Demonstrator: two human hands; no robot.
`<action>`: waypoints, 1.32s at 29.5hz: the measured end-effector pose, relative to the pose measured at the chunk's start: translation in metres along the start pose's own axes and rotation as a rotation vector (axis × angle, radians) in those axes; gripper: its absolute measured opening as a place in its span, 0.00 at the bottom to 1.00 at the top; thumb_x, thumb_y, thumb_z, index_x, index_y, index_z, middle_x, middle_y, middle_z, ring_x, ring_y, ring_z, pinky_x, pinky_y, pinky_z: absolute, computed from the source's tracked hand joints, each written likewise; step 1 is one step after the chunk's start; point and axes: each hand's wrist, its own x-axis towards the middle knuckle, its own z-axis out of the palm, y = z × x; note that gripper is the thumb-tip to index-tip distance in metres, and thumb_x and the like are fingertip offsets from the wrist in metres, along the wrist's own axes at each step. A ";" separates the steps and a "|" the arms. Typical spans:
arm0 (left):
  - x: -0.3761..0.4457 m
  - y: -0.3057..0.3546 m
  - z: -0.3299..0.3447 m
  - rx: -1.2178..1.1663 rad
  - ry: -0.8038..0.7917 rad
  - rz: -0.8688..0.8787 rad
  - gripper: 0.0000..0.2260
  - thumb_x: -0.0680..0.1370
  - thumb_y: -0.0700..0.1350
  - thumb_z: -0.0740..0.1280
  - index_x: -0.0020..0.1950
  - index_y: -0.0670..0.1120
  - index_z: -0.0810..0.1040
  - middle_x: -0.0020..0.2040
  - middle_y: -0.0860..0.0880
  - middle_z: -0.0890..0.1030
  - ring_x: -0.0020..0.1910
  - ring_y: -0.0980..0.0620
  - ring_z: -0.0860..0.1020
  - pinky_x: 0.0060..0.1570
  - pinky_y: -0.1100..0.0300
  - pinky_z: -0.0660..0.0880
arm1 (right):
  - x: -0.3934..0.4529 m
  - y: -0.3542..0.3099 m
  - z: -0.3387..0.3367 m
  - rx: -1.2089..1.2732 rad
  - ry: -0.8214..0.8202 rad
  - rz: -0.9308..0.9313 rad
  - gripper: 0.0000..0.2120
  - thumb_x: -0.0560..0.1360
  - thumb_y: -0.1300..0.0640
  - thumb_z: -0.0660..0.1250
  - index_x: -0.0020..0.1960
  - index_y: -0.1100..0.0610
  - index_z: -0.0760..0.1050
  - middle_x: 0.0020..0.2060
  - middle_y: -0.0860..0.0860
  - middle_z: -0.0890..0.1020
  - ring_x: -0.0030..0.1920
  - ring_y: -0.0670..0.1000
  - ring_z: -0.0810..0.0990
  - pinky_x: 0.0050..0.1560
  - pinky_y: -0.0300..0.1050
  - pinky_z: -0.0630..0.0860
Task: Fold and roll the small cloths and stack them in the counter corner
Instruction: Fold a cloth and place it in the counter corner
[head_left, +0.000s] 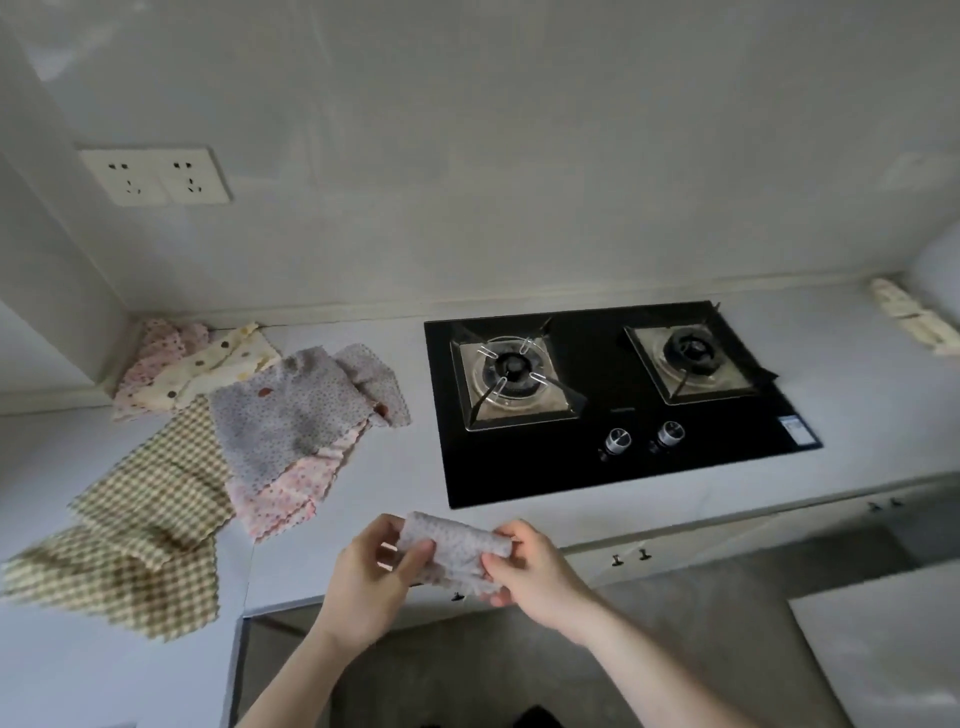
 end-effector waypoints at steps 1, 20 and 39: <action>-0.001 0.009 -0.003 0.019 -0.025 0.013 0.06 0.79 0.45 0.73 0.45 0.45 0.79 0.40 0.50 0.85 0.39 0.51 0.84 0.35 0.64 0.77 | -0.010 -0.003 -0.003 0.004 0.011 -0.013 0.08 0.81 0.58 0.68 0.58 0.55 0.73 0.53 0.55 0.84 0.47 0.52 0.87 0.46 0.48 0.85; 0.043 0.187 0.145 0.233 -0.361 0.324 0.12 0.79 0.52 0.72 0.44 0.45 0.78 0.39 0.44 0.81 0.39 0.43 0.81 0.39 0.47 0.79 | -0.103 -0.019 -0.185 0.163 0.468 -0.144 0.11 0.78 0.51 0.73 0.59 0.50 0.78 0.52 0.48 0.85 0.49 0.46 0.85 0.44 0.39 0.82; 0.059 0.318 0.486 0.386 -0.488 0.324 0.04 0.77 0.46 0.69 0.48 0.55 0.81 0.41 0.54 0.85 0.42 0.55 0.82 0.40 0.62 0.78 | -0.149 0.079 -0.532 0.094 0.649 -0.123 0.03 0.76 0.58 0.74 0.48 0.54 0.81 0.37 0.48 0.86 0.35 0.46 0.83 0.34 0.40 0.76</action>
